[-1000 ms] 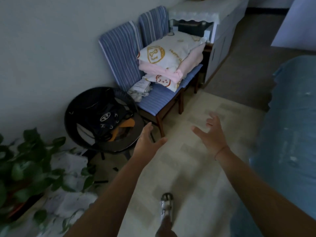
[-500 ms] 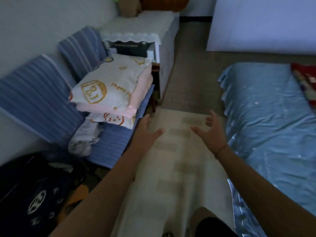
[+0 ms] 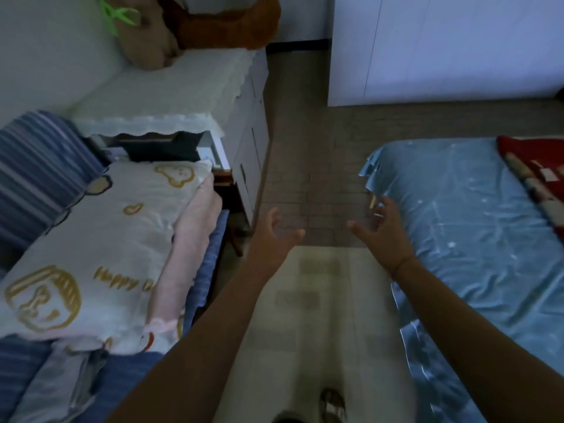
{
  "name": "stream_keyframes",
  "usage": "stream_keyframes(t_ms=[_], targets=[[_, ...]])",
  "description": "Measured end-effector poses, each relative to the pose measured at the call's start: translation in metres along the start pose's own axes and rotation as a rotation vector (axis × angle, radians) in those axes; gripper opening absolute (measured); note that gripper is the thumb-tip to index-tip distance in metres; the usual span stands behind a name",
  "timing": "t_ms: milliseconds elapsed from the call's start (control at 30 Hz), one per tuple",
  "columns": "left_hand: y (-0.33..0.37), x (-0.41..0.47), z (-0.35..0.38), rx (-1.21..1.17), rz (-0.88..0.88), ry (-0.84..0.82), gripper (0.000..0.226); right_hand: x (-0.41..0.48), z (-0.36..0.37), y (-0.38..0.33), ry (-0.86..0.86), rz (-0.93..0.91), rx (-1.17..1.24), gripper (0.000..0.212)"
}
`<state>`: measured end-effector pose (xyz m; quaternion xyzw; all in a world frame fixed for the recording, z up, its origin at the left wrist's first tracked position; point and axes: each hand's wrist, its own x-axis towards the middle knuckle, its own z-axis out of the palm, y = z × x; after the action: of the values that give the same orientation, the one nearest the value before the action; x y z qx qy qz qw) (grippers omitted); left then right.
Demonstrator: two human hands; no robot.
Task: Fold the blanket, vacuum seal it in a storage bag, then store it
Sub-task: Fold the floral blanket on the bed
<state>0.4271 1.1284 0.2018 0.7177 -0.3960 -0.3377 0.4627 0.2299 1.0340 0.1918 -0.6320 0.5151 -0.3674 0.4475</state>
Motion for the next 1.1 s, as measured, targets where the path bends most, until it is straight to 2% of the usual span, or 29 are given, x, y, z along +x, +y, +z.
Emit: stream_keyframes(t_ms=[133, 367, 600, 933, 1100], targets=[[0.023, 0.098, 0.018, 0.008, 0.003, -0.031, 0.077, 0.105, 0.005, -0.003, 0.050, -0.009, -0.007, 0.087], [0.048, 0.303, 0.031, 0.078, 0.033, -0.038, 0.076, 0.297, 0.029, -0.004, 0.136, -0.012, -0.013, 0.083], [0.102, 0.497, 0.065, 0.089, 0.059, -0.166, 0.075, 0.462, 0.018, -0.006, 0.206, 0.091, 0.053, 0.081], [0.167, 0.771, 0.213, 0.149, 0.148, -0.356, 0.071, 0.702, -0.062, 0.054, 0.420, 0.201, -0.009, 0.076], [0.207, 0.892, 0.287, 0.167, 0.131, -0.434, 0.074, 0.827, -0.095, 0.076, 0.495, 0.270, 0.050, 0.075]])
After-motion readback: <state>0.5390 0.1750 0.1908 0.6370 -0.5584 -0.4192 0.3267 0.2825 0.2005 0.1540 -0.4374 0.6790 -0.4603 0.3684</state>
